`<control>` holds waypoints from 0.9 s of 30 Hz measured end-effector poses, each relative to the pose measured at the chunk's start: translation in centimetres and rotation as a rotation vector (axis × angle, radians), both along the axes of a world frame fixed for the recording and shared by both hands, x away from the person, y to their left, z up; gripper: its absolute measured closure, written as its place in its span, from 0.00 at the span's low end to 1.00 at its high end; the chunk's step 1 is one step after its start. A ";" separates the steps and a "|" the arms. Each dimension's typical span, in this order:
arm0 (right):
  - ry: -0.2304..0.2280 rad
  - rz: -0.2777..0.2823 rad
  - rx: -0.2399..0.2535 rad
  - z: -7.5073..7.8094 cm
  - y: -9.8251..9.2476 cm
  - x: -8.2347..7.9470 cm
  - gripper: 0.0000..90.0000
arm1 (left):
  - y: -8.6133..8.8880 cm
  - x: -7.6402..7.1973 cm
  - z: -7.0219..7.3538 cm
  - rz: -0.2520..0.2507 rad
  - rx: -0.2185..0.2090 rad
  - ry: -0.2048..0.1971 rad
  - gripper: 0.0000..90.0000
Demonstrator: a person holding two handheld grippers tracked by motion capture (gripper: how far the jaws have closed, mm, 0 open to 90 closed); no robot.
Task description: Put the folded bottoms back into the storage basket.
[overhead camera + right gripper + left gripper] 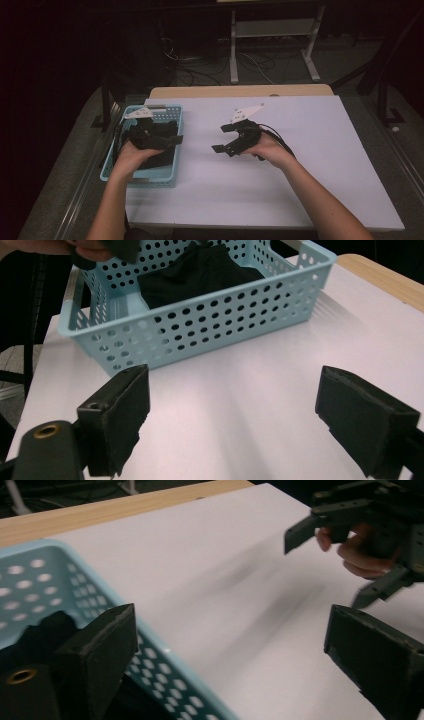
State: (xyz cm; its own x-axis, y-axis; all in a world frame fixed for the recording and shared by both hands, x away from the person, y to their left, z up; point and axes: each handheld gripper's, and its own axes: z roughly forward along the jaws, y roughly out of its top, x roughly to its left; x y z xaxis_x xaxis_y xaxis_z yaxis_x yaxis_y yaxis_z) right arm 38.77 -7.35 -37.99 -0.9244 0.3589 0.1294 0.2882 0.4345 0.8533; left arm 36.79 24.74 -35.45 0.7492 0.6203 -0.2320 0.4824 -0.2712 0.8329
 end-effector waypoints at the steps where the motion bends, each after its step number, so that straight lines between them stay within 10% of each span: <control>1: 0.005 -0.004 0.003 -0.1 -0.4 -0.1 0.16 | -0.3 -0.3 0.0 -0.009 0.000 -0.002 0.06; 27: -0.014 -0.127 0.029 -0.1 -11.8 -4.7 0.08 | -3.7 -5.9 -2.3 -0.146 -0.044 -0.061 0.00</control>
